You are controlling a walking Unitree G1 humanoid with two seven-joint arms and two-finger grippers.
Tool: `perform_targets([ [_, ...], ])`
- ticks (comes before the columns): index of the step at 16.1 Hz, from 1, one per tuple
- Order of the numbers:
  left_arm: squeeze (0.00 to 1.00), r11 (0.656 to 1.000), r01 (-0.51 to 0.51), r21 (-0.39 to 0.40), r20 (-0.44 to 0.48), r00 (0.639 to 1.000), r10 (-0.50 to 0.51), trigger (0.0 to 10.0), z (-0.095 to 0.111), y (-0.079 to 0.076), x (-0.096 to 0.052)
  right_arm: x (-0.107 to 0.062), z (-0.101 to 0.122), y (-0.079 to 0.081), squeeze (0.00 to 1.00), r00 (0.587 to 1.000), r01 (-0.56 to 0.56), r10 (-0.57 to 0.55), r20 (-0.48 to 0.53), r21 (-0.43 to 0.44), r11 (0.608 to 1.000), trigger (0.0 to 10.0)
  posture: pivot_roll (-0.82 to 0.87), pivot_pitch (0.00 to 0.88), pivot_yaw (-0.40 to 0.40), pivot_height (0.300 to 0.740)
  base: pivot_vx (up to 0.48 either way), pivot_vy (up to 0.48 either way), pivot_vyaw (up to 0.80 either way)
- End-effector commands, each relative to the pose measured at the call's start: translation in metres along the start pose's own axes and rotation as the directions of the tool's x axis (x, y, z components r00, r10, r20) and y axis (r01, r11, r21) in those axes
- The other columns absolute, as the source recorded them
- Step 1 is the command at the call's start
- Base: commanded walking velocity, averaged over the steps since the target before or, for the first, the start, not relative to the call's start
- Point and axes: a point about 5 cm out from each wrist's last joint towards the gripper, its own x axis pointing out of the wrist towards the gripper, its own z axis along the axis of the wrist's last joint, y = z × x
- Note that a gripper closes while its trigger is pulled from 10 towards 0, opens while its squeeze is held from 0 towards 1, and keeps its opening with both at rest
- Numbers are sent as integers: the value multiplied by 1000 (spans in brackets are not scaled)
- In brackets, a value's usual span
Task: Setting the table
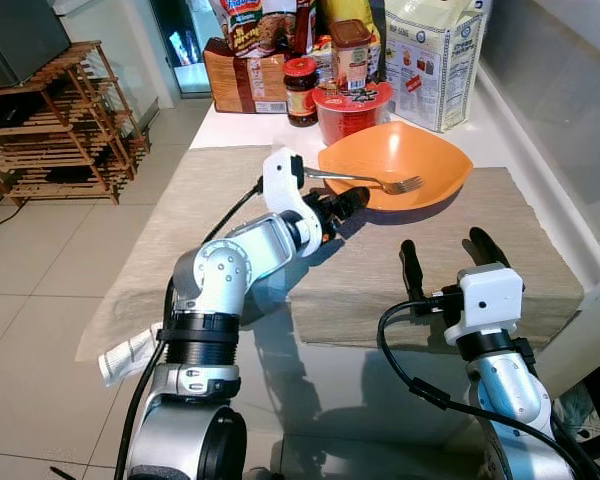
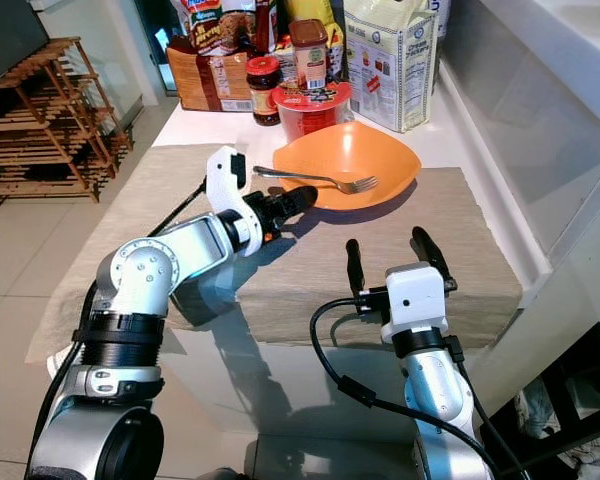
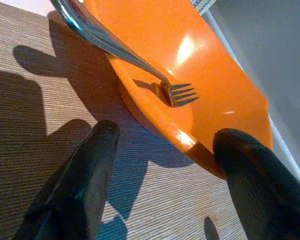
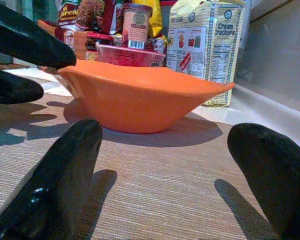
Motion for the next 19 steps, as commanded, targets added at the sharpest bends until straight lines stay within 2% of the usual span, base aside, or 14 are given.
perform_targets([
  [1, 0, 999, 40, -13, -5, 999, -40, 0, -1, -16, 8, 1, 3, 1, 0, 1000, 0, 0, 5, 5, 1000, 10000, -246, 0, 142, 722, 0, 0, 0],
  [9, 0, 998, 43, -38, -3, 999, -43, 0, 3, -19, 9, -2, 1, 0, 0, 1000, 6, -6, -7, 1, 1000, 10000, -250, 0, 147, 722, 0, 0, 0],
  [13, 0, 998, 15, -55, -7, 1000, -16, 0, 6, -14, -2, -2, 0, 0, 0, 1000, 0, 0, -14, 3, 1000, 10000, -243, 0, 142, 722, 0, 0, 0],
  [15, 0, 999, -10, -49, 0, 1000, 10, 0, 10, -7, -16, -3, -1, 1, 0, 1000, -7, 7, -18, 5, 1000, 10000, -221, 0, 133, 722, 0, 0, 0],
  [19, 0, 999, -30, -38, 30, 999, 31, 0, 22, -4, -31, -2, -3, 4, 0, 999, -22, 22, -23, 8, 1000, 10000, -204, 0, 125, 722, 0, 0, 0],
])
